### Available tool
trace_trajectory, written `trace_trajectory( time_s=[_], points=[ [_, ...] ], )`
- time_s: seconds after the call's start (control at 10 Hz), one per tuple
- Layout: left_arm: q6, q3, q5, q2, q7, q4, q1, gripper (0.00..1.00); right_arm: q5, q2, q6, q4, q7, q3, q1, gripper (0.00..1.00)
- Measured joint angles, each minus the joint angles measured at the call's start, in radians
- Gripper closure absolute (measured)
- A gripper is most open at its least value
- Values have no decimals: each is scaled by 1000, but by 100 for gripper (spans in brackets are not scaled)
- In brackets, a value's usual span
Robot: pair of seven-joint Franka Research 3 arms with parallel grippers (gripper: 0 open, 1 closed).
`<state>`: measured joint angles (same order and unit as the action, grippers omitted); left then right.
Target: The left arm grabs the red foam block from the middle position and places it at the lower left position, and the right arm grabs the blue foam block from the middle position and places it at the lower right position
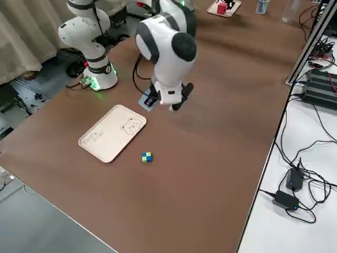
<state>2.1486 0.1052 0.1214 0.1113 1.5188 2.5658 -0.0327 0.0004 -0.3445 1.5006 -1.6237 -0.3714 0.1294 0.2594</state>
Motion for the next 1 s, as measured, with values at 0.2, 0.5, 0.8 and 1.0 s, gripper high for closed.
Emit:
trace_trajectory(
  time_s=[0.2,0.5,0.8,1.0],
  points=[
    [-6,1,7,-35,13,-15,0,0,-2,21,137,-124,-11,9,11,48],
    [-37,1,10,-77,23,-143,0,0,-6,54,297,-303,-163,77,32,48],
    [-91,-16,13,-87,12,-352,0,0,-62,59,447,-419,-250,89,78,48],
    [-99,-47,14,-88,-50,-462,5,0,-68,59,547,-495,-330,91,116,48]
  ],
)
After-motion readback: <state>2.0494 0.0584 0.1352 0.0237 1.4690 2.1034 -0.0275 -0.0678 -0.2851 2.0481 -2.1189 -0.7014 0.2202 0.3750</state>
